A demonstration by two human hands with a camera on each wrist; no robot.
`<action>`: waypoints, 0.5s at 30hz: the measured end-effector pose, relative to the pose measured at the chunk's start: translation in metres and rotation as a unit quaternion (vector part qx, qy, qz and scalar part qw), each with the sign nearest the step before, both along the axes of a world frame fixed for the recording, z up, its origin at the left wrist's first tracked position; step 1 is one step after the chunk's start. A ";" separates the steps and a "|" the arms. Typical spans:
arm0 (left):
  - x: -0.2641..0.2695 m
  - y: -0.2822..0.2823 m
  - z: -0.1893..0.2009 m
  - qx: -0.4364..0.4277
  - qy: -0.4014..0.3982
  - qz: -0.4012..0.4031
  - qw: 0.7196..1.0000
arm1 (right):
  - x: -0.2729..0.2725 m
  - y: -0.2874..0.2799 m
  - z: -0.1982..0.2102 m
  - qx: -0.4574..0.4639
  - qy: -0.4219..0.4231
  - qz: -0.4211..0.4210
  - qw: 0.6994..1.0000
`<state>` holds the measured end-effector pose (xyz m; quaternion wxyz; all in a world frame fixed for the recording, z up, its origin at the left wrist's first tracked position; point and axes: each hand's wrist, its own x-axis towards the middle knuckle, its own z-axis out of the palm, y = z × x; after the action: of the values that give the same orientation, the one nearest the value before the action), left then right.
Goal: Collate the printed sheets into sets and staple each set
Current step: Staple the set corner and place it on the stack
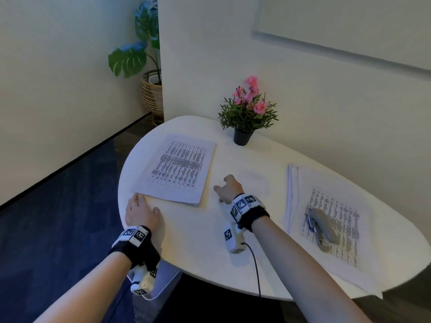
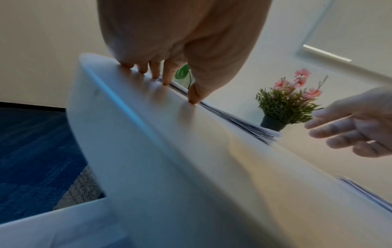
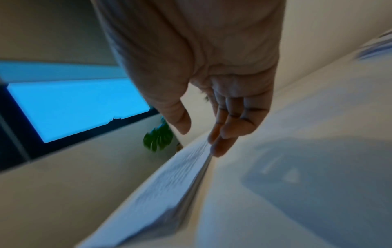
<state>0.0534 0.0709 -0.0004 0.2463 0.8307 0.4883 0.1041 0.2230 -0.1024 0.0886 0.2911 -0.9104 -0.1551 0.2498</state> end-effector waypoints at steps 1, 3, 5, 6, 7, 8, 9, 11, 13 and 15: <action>-0.001 -0.005 0.000 0.004 0.018 -0.015 1.000 | 0.001 -0.019 0.005 0.016 0.008 -0.016 1.000; -0.003 -0.017 0.003 0.021 0.058 -0.056 0.996 | 0.004 -0.064 0.012 0.039 -0.001 -0.058 0.998; -0.004 -0.027 0.006 0.032 0.091 -0.101 0.990 | 0.005 -0.113 0.014 0.059 -0.028 -0.093 0.994; -0.004 -0.032 0.008 0.033 0.105 -0.119 0.987 | 0.006 -0.139 0.013 0.067 -0.041 -0.109 0.991; -0.005 -0.036 0.011 0.032 0.114 -0.130 0.984 | 0.006 -0.164 0.012 0.070 -0.054 -0.129 0.988; -0.006 -0.041 0.013 0.030 0.121 -0.138 0.983 | 0.004 -0.187 0.011 0.067 -0.069 -0.153 0.984; -0.006 -0.046 0.014 0.028 0.126 -0.144 0.981 | 0.002 -0.209 0.010 0.066 -0.088 -0.181 0.977; -0.005 -0.057 0.015 0.027 0.133 -0.154 0.979 | -0.004 -0.246 0.007 0.074 -0.130 -0.234 0.961; -0.004 -0.068 0.016 0.029 0.130 -0.172 0.976 | -0.011 -0.274 0.004 0.044 -0.187 -0.260 0.946; -0.003 -0.079 0.016 0.031 0.129 -0.189 0.973 | -0.015 -0.290 -0.001 -0.008 -0.212 -0.258 0.943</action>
<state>0.0504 -0.0082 0.0153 0.1708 0.9216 0.3465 -0.0373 0.2077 -0.3929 0.0873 0.2990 -0.9533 0.0284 -0.0312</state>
